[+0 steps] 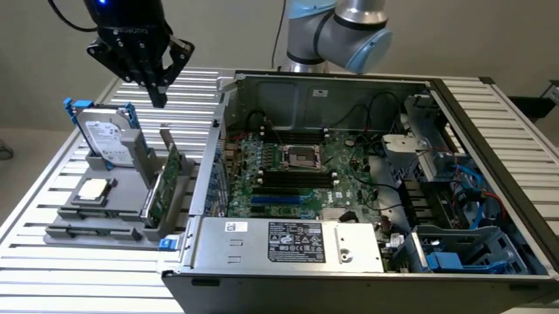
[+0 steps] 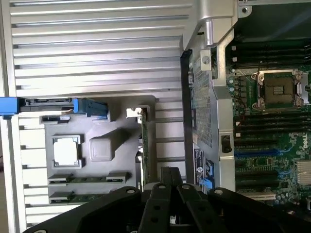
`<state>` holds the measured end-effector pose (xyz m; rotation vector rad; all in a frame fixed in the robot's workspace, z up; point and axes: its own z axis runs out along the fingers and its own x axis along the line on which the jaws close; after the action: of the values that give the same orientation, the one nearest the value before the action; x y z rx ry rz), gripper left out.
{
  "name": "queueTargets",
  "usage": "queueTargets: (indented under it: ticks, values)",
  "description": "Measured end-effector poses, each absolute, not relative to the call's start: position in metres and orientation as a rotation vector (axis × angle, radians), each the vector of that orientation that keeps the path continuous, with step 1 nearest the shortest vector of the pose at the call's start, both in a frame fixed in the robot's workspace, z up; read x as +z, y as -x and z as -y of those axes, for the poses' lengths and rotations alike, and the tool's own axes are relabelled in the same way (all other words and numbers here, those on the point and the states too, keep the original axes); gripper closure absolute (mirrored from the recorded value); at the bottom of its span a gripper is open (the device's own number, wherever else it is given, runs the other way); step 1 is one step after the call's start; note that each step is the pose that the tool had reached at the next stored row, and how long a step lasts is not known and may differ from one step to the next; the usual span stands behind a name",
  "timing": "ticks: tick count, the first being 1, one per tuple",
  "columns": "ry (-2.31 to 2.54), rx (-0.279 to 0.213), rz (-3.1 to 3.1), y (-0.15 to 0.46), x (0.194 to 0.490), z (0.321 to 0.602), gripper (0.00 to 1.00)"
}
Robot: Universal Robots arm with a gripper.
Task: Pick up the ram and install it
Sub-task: 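Reach for the ram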
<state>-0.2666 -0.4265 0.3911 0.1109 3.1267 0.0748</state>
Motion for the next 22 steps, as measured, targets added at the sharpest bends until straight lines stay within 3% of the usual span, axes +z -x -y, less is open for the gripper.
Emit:
queueTargets:
  ticks: [22]
  values:
    - [-0.112, 0.074, -3.140, 0.330, 0.384, 0.465, 0.89]
